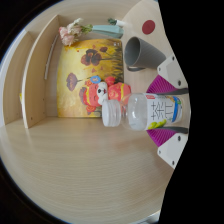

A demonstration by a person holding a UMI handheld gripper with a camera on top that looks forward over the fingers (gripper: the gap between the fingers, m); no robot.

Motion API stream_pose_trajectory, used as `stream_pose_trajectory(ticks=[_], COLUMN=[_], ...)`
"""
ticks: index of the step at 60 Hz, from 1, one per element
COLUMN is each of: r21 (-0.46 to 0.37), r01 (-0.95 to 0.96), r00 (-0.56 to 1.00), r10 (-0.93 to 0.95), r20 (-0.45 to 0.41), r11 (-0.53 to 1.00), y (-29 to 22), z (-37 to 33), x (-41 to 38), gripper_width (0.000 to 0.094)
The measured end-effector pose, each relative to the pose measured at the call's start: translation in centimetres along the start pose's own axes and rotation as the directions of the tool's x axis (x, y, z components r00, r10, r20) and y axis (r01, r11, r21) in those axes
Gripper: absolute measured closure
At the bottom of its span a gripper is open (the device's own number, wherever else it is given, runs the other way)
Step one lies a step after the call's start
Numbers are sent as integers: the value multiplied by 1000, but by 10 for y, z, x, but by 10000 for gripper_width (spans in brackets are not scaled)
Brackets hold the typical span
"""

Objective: Pour water

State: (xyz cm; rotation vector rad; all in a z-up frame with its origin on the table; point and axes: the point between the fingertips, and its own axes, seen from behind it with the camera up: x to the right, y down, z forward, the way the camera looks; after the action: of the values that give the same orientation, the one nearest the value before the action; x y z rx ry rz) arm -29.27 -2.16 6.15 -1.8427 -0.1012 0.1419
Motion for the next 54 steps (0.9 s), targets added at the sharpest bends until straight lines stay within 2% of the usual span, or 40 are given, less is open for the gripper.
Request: stream_pose_trajectory(ticks=[7, 16, 22, 29, 35, 43, 54], r21=[6, 5, 13, 4, -4, -53, -119], r01=[11, -37, -187, -438, -662, -890, -993], r00=[1000, 999, 982, 896, 742, 440, -23], r10=[-11, 36, 187, 436, 657, 883, 984], r20=[11, 10, 19, 80, 131, 163, 179], r11=[1000, 999, 982, 899, 749, 453, -1], y=[0, -2, -17, -46, -75, -96, -118], z=[1, 2, 5, 10, 11, 12, 10], x=[-2, 4, 6, 5, 10, 21, 38], gripper_width=[556, 561, 561, 560, 560, 560, 557])
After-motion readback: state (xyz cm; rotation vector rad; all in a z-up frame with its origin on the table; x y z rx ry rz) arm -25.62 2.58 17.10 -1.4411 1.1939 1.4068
